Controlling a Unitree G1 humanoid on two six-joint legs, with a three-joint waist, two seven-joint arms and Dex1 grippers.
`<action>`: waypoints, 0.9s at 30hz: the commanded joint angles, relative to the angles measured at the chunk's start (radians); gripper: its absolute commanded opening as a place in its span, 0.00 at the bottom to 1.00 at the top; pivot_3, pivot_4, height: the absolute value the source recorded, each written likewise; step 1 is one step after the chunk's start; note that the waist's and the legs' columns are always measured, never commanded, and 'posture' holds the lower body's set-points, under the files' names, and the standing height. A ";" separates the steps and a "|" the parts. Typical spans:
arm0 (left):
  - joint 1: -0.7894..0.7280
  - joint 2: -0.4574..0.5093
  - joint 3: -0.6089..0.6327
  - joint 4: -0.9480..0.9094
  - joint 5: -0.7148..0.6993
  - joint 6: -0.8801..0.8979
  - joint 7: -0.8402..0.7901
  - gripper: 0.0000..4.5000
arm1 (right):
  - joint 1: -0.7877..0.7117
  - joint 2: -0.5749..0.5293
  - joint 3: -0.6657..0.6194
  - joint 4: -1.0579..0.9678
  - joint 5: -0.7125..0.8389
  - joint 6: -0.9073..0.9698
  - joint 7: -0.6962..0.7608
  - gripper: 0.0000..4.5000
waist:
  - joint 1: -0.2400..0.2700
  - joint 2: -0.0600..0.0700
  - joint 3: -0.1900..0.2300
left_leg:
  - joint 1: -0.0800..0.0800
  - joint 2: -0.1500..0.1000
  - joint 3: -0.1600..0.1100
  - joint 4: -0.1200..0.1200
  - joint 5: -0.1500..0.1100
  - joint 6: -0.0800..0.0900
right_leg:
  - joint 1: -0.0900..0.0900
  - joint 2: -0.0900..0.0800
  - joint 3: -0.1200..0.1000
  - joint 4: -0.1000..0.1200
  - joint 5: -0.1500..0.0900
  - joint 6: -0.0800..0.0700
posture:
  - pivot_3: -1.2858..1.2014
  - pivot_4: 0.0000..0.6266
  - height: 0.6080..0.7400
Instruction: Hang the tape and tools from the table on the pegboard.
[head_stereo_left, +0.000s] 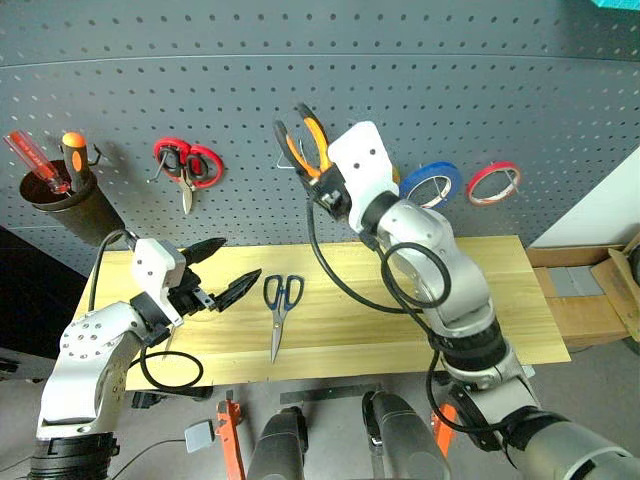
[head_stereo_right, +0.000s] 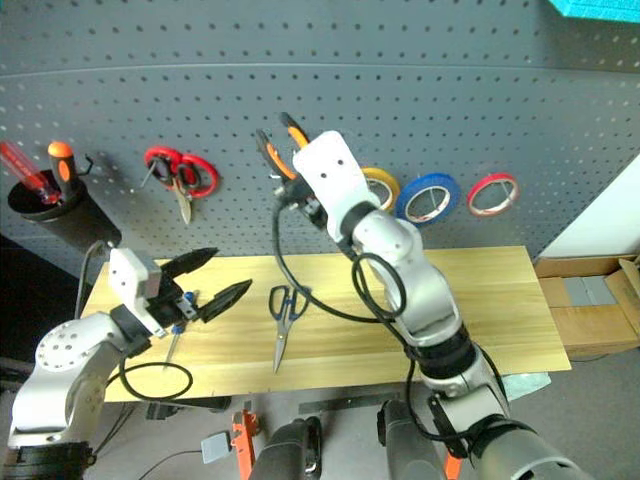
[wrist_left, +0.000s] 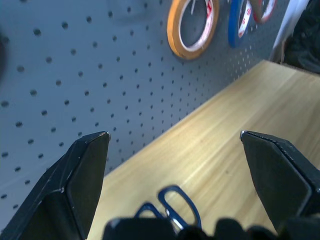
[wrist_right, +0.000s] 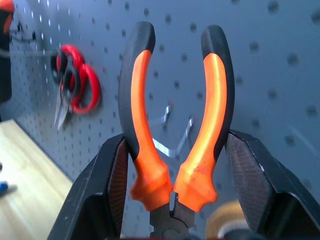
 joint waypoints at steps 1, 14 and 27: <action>-0.007 -0.006 0.017 -0.034 -0.020 -0.007 0.007 1.00 | -0.095 0.043 -0.028 0.056 0.007 -0.115 -0.025 0.56 | 0.000 0.000 0.003 | 0.000 0.000 0.000 0.000 0.000 0.000 | 0.000 0.000 0.000 0.000 0.000 0.000 | 0.48 0.47 1.00; -0.008 -0.020 0.004 -0.053 -0.012 -0.004 0.011 1.00 | -0.330 0.151 -0.077 0.394 0.018 -0.418 -0.050 0.56 | 0.014 -0.001 0.009 | -0.003 0.000 -0.001 0.000 0.000 0.000 | -0.002 -0.001 -0.001 0.000 0.000 -0.001 | 0.49 0.45 1.00; -0.039 -0.020 -0.018 -0.039 0.001 -0.017 0.014 1.00 | -0.379 0.153 -0.087 0.661 -0.009 -0.748 -0.081 0.56 | 0.017 -0.003 0.011 | -0.003 0.000 -0.001 -0.001 0.000 0.000 | -0.003 -0.002 -0.001 0.000 0.000 -0.001 | 0.50 0.46 1.00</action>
